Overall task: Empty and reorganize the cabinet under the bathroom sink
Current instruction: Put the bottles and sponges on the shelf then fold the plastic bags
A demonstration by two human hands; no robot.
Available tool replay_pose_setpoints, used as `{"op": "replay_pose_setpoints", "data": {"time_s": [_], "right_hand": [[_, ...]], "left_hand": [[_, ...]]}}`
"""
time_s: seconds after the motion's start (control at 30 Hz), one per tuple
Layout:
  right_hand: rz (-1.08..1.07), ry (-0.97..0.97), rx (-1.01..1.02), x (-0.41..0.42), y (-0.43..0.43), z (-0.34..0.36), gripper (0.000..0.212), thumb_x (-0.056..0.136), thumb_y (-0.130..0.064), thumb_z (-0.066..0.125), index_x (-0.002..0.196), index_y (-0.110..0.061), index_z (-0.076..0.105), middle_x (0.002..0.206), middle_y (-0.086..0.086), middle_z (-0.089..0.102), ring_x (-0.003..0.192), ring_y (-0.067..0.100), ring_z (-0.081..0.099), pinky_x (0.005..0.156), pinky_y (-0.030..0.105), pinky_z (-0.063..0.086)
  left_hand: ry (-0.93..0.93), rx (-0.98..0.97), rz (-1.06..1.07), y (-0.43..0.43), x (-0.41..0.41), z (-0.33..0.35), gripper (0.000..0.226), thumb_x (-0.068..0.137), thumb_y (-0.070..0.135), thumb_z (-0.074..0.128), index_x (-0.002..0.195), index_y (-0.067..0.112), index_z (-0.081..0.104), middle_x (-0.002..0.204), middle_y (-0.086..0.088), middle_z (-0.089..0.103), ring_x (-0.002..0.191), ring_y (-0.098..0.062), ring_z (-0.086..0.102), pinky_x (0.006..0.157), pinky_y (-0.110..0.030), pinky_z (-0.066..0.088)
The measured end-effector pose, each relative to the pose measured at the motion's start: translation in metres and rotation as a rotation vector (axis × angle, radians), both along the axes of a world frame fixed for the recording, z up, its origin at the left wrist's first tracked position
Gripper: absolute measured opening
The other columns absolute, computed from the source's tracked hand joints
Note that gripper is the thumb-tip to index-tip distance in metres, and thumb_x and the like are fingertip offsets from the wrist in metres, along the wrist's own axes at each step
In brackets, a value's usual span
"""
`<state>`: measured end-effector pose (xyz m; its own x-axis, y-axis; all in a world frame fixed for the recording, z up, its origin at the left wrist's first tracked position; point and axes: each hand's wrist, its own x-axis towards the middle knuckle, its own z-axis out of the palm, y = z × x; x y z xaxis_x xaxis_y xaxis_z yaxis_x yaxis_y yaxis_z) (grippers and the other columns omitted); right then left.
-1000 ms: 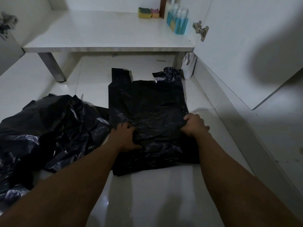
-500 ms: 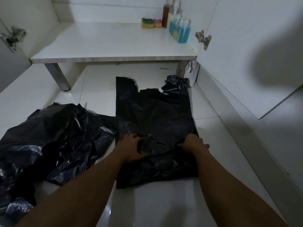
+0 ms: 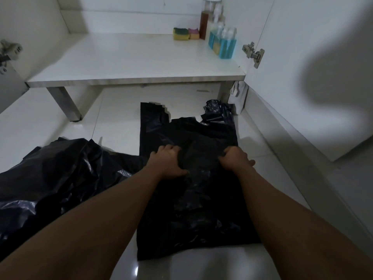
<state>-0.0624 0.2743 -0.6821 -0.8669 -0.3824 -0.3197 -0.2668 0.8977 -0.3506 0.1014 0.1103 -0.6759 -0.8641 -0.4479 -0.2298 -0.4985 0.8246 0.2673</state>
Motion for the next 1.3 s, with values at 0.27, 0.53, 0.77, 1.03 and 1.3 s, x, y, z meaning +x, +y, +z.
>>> {"op": "replay_pose_setpoints", "data": {"time_s": [0.27, 0.53, 0.77, 1.03, 1.3], "right_hand": [[0.072, -0.033, -0.137, -0.104, -0.071, -0.018, 0.043, 0.078, -0.032, 0.061, 0.12, -0.033, 0.061, 0.134, 0.011, 0.051, 0.121, 0.034, 0.05, 0.105, 0.05, 0.04], [0.029, -0.126, -0.282, -0.15, -0.113, -0.023, 0.029, 0.055, -0.051, 0.08, 0.08, -0.04, 0.069, 0.13, 0.009, 0.058, 0.128, 0.032, 0.045, 0.111, 0.046, 0.035], [-0.311, 0.031, -0.95, -0.163, -0.128, -0.014, 0.02, 0.08, 0.002, 0.067, 0.077, -0.018, 0.065, 0.08, -0.001, 0.065, 0.077, 0.014, 0.061, 0.064, 0.015, 0.048], [-0.466, 0.02, -0.87, -0.179, -0.118, -0.044, 0.027, 0.083, 0.002, 0.056, 0.081, -0.023, 0.066, 0.101, 0.006, 0.069, 0.084, 0.019, 0.064, 0.073, 0.028, 0.052], [-0.266, -0.038, -0.951, -0.19, -0.141, -0.021, 0.026, 0.081, 0.0, 0.07, 0.074, -0.022, 0.06, 0.082, -0.002, 0.064, 0.084, 0.018, 0.064, 0.078, 0.028, 0.055]], "left_hand": [[-0.21, 0.005, -0.059, -0.023, -0.083, -0.021, 0.132, 0.049, 0.063, 0.087, 0.154, 0.029, 0.014, 0.157, -0.005, 0.02, 0.142, -0.035, 0.021, 0.108, -0.065, 0.031], [-0.389, 0.024, -0.045, -0.025, -0.11, -0.038, 0.148, 0.041, 0.05, 0.096, 0.155, 0.025, 0.005, 0.159, -0.012, 0.002, 0.144, -0.048, 0.004, 0.101, -0.07, 0.036], [-0.406, 0.012, -0.027, -0.025, -0.114, -0.042, 0.143, 0.046, 0.046, 0.095, 0.153, 0.023, 0.004, 0.158, -0.014, 0.0, 0.143, -0.049, 0.002, 0.096, -0.072, 0.04], [-0.419, 0.018, -0.012, -0.024, -0.118, -0.046, 0.147, 0.045, 0.046, 0.096, 0.153, 0.025, -0.001, 0.157, -0.014, -0.003, 0.143, -0.049, 0.0, 0.094, -0.075, 0.039], [-0.444, 0.046, 0.015, -0.024, -0.123, -0.045, 0.148, 0.043, 0.043, 0.097, 0.151, 0.029, -0.002, 0.153, -0.012, 0.0, 0.14, -0.049, 0.002, 0.091, -0.078, 0.037]]}}
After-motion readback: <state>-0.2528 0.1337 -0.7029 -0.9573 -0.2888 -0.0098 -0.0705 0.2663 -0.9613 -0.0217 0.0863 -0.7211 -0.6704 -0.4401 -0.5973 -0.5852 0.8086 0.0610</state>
